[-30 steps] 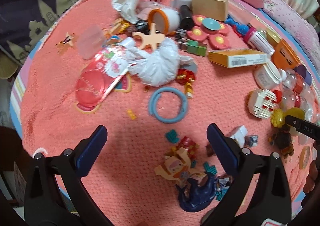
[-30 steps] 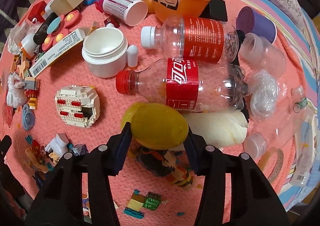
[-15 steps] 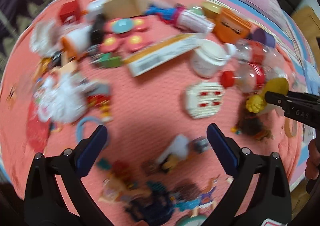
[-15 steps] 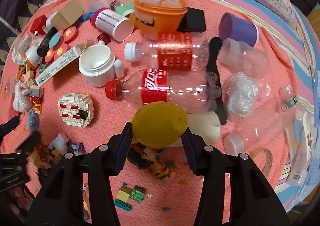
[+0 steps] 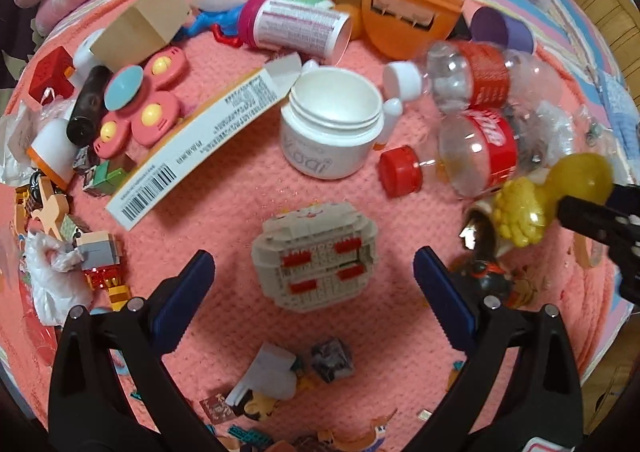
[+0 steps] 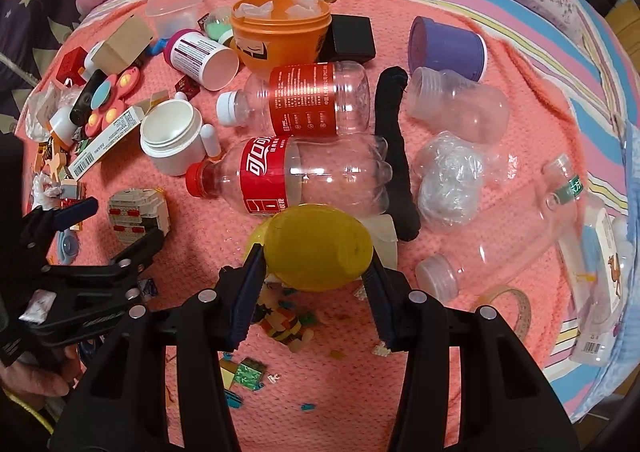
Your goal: Collect trash
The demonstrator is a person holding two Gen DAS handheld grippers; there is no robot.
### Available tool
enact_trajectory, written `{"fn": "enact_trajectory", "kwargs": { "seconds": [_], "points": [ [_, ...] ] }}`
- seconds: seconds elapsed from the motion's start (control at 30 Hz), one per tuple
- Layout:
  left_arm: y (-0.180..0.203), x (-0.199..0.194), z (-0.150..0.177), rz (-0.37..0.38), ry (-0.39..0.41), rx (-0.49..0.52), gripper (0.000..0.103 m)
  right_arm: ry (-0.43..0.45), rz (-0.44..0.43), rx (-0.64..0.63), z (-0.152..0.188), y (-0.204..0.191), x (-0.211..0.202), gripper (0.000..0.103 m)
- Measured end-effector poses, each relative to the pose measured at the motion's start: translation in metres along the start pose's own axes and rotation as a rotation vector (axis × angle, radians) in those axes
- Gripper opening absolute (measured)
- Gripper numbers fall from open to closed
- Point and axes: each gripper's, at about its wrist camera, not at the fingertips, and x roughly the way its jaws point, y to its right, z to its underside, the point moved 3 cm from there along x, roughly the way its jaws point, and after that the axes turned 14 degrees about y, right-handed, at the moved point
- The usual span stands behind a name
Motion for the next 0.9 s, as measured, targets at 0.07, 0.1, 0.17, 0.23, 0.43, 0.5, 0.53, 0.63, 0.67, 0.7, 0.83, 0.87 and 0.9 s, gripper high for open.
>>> {"fn": "enact_trajectory", "kwargs": {
  "seconds": [0.07, 0.1, 0.17, 0.23, 0.43, 0.5, 0.53, 0.63, 0.67, 0.7, 0.83, 0.87, 0.9],
  "points": [
    [-0.003, 0.007, 0.002, -0.017, -0.016, -0.001, 0.094, 0.002, -0.002, -0.003, 0.0, 0.0, 0.0, 0.047],
    [-0.004, 0.01, 0.003, -0.016, -0.025, -0.006, 0.093, 0.001, -0.003, -0.003, 0.0, 0.001, 0.0, 0.047],
    [-0.007, 0.016, 0.004, -0.021, -0.042, -0.015, 0.085, 0.001, -0.007, 0.0, -0.001, 0.002, 0.0, 0.047],
    [-0.01, 0.02, 0.006, -0.003, -0.056, -0.043, 0.082, 0.0, -0.009, 0.001, -0.001, 0.002, 0.001, 0.047],
    [-0.01, 0.024, 0.008, 0.001, -0.059, -0.031, 0.075, 0.0, -0.01, 0.0, -0.001, 0.002, 0.001, 0.047],
    [-0.008, 0.026, 0.007, 0.01, -0.061, -0.036, 0.071, 0.0, -0.01, 0.003, -0.002, 0.002, 0.001, 0.047],
    [-0.009, 0.027, 0.007, 0.019, -0.065, -0.045, 0.067, 0.0, -0.009, 0.003, -0.002, 0.002, 0.001, 0.047],
    [-0.004, 0.027, 0.008, 0.022, -0.069, -0.051, 0.064, -0.001, -0.01, 0.003, -0.002, 0.002, 0.001, 0.047],
    [-0.002, 0.027, 0.008, 0.022, -0.071, -0.053, 0.064, -0.002, -0.012, 0.004, -0.002, 0.002, 0.001, 0.047],
    [-0.002, 0.028, 0.008, 0.022, -0.074, -0.057, 0.064, -0.002, -0.014, 0.005, -0.002, 0.001, 0.001, 0.047],
    [-0.01, 0.023, 0.01, 0.009, -0.078, -0.067, 0.064, 0.002, -0.018, 0.003, -0.003, -0.003, 0.0, 0.047],
    [-0.013, 0.02, 0.011, 0.006, -0.079, -0.072, 0.064, 0.004, -0.019, 0.001, -0.004, -0.004, 0.0, 0.047],
    [-0.015, 0.02, 0.01, 0.001, -0.08, -0.077, 0.064, 0.006, -0.021, -0.001, -0.004, -0.006, -0.001, 0.047]
  ]
}}
